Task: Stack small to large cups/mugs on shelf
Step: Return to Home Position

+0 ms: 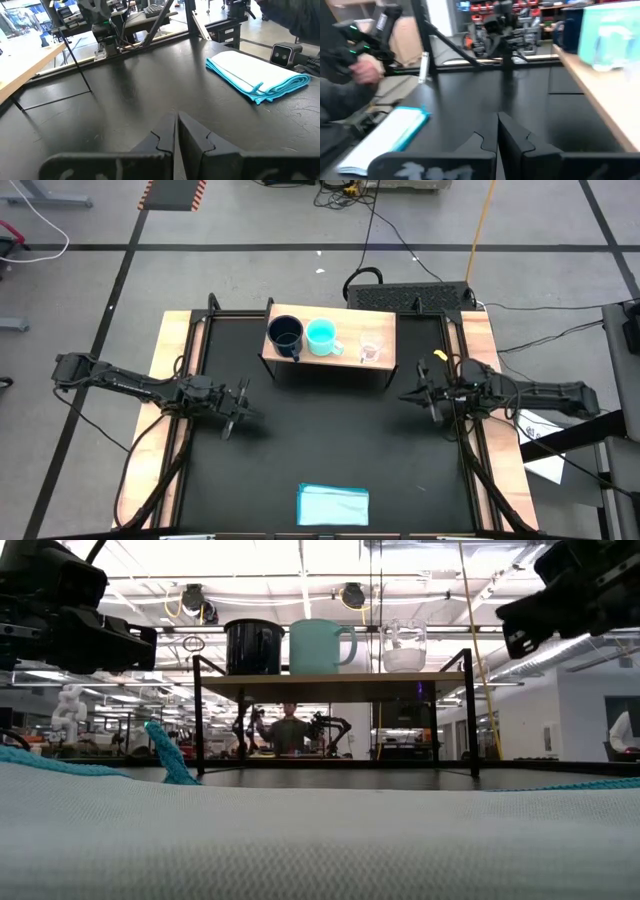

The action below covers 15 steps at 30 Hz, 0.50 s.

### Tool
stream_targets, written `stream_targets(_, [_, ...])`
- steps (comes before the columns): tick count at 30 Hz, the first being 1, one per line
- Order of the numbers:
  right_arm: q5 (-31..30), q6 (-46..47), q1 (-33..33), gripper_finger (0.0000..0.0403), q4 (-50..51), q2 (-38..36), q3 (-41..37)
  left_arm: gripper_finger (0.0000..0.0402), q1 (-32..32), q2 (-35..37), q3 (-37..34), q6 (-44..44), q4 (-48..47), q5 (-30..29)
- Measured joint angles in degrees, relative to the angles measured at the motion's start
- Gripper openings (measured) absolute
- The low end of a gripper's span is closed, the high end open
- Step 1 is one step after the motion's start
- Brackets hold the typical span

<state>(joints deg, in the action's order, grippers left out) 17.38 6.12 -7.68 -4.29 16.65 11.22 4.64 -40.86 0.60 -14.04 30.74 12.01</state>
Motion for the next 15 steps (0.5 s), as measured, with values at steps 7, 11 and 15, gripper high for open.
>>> stream_targets(7, [-5.9, -2.5, 4.6, 0.0, -0.8, 0.0, -2.0, 0.0024, 0.0, 0.0, 0.0, 0.2, 0.0, 0.0])
stream_targets(11, [-7.2, -2.8, 7.3, 0.0, -2.7, 0.0, -3.7, 0.0024, 0.0, 0.0, 0.0, 0.2, 0.0, 0.0])
stream_targets(15, [-7.2, -3.1, 9.3, 0.0, -8.0, 0.0, -6.1, 0.0024, 0.0, 0.0, 0.0, 0.3, 0.0, -0.1])
